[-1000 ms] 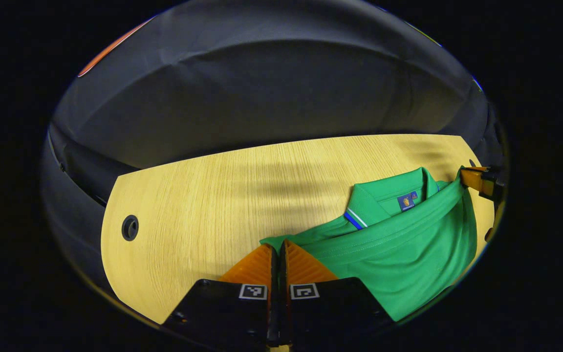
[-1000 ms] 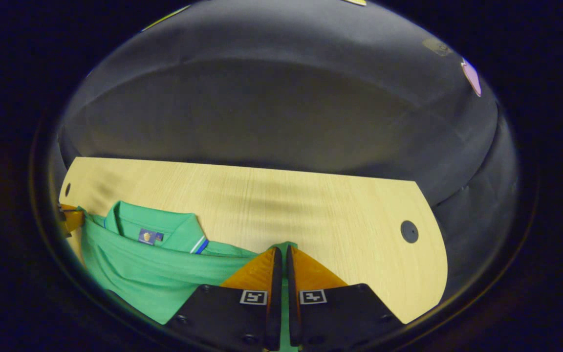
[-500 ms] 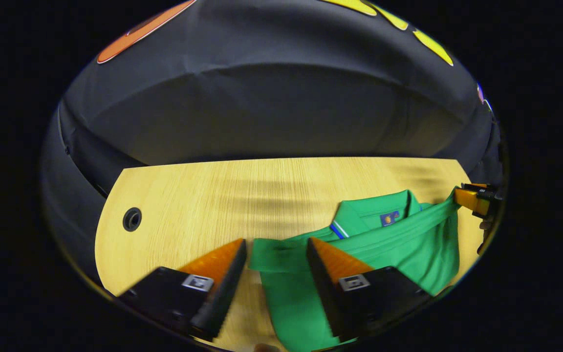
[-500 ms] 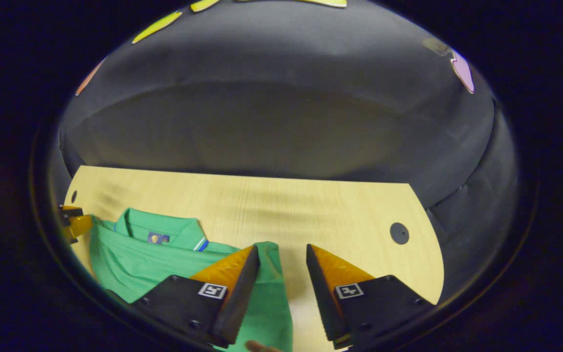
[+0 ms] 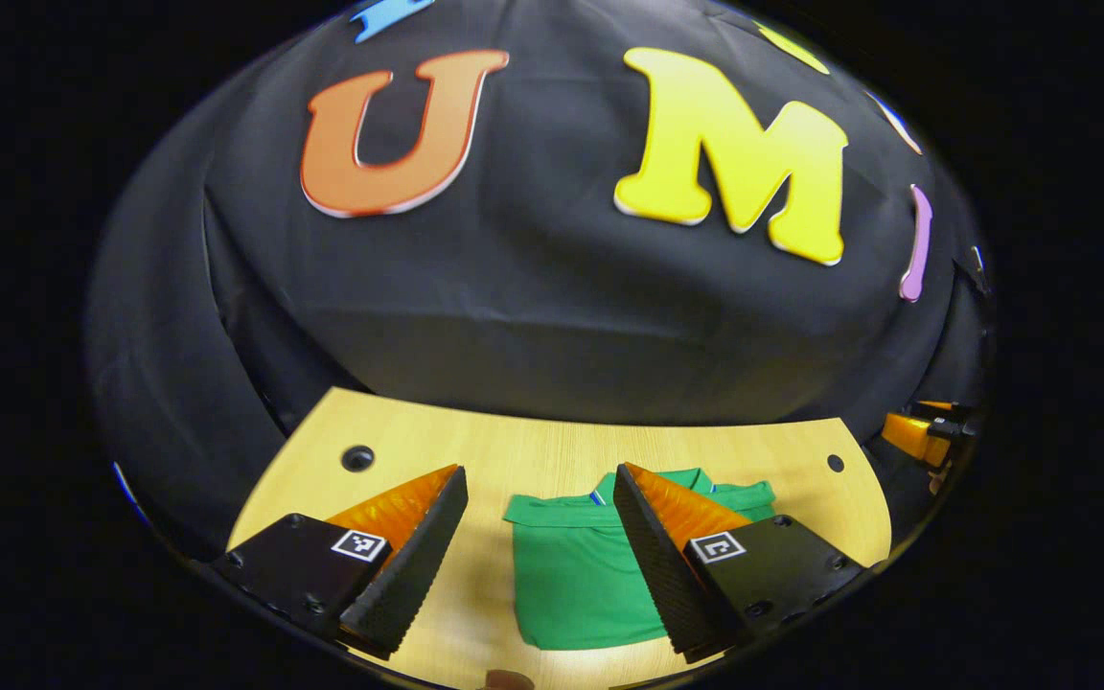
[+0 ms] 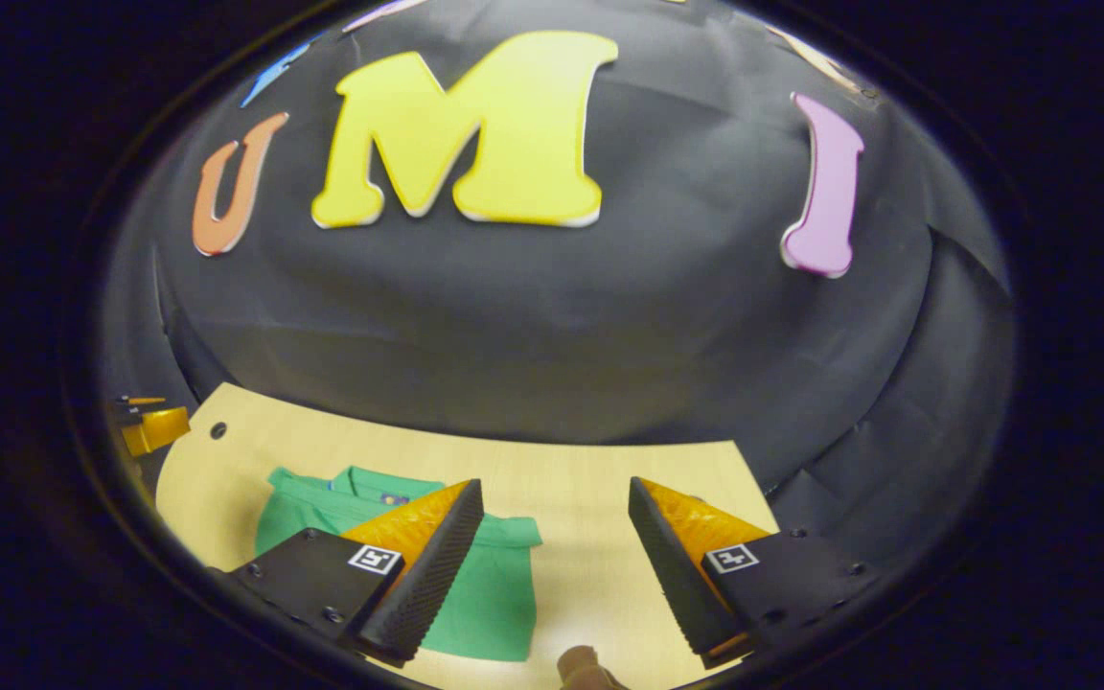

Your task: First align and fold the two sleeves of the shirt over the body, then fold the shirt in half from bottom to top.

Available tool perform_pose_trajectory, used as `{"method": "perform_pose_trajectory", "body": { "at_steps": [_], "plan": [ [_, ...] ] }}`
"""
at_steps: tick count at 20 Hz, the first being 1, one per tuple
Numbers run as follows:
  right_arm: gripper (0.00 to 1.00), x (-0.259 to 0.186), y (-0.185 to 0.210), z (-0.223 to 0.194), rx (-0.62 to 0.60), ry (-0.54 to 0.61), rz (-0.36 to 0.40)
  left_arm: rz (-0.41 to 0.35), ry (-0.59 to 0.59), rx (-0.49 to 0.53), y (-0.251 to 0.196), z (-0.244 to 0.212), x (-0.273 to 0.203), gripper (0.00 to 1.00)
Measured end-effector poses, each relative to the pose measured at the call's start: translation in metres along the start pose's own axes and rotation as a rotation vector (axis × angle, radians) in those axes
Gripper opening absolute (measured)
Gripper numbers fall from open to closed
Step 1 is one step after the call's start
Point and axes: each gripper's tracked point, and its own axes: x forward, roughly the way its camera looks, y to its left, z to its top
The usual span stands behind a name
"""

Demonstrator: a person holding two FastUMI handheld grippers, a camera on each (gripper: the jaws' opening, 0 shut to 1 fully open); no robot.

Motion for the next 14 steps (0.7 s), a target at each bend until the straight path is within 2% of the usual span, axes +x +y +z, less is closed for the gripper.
{"method": "perform_pose_trajectory", "body": {
  "at_steps": [3,7,9,11,14],
  "plan": [
    [0.98,-0.07,-0.012,0.028,0.019,-0.087,-0.002,-0.014,-0.111,0.014,-0.011,0.035,-0.063,0.99],
    [0.99,-0.162,-0.013,0.032,0.053,-0.16,0.008,-0.055,-0.185,-0.003,-0.033,0.043,-0.141,0.99],
    [0.98,-0.201,-0.01,0.031,0.02,-0.207,0.02,-0.06,-0.212,0.005,-0.04,0.039,-0.175,0.98],
    [0.97,-0.231,-0.015,0.025,-0.027,-0.257,-0.008,-0.064,-0.224,0.005,-0.047,0.026,-0.203,0.99],
    [0.97,-0.272,0.005,0.012,-0.016,-0.305,0.025,-0.11,-0.236,-0.001,-0.062,0.006,-0.225,0.98]
  ]
}}
